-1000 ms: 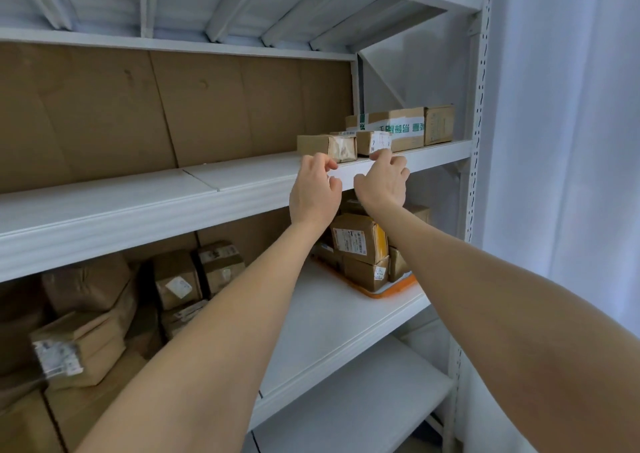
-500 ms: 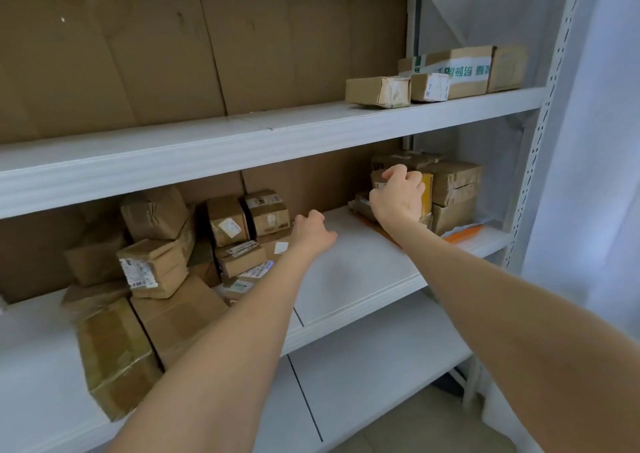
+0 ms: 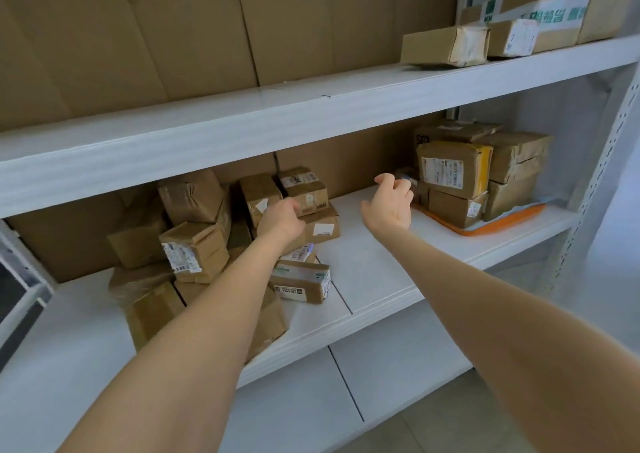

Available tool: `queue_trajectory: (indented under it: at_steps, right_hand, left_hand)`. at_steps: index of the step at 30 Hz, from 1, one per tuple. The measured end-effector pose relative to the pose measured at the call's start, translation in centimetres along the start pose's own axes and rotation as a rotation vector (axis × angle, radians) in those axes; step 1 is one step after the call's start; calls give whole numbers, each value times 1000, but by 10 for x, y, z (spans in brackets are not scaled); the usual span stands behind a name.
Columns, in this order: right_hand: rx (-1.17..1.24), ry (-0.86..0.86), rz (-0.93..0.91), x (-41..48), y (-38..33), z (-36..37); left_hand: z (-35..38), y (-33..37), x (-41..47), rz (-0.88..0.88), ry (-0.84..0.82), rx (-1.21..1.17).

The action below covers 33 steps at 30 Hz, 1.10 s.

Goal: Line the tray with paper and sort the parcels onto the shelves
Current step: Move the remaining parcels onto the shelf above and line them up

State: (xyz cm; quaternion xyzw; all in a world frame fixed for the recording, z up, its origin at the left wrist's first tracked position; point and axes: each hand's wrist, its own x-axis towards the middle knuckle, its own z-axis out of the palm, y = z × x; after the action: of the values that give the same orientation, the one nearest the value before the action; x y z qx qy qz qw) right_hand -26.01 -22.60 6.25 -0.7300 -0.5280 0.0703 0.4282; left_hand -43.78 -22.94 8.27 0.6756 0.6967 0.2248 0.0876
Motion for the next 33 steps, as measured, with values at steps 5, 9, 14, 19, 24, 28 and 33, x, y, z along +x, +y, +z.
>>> queue_trajectory:
  at_steps: [5, 9, 14, 19, 24, 28, 33]
  right_hand:
    - [-63, -134, -39, -4, -10, 47]
    - [-171, -350, -63, -3, -12, 78]
    - [-283, -641, -114, -11, 2, 112]
    - [-369, -865, -103, -29, 13, 146]
    - [-419, -870, -142, -37, 17, 161]
    - [-470, -869, -146, -36, 19, 161]
    - [-466, -851, -74, -30, 30, 152]
  left_hand:
    - [2, -29, 26, -26, -200, 148]
    - [12, -49, 47, -42, -252, 191]
    - [30, -71, 72, -98, -316, 201]
    - [56, -87, 89, -121, -338, 213]
    - [71, -97, 105, -120, -374, 263]
    - [80, -104, 113, -128, -405, 252]
    - [87, -105, 118, -22, -382, 432]
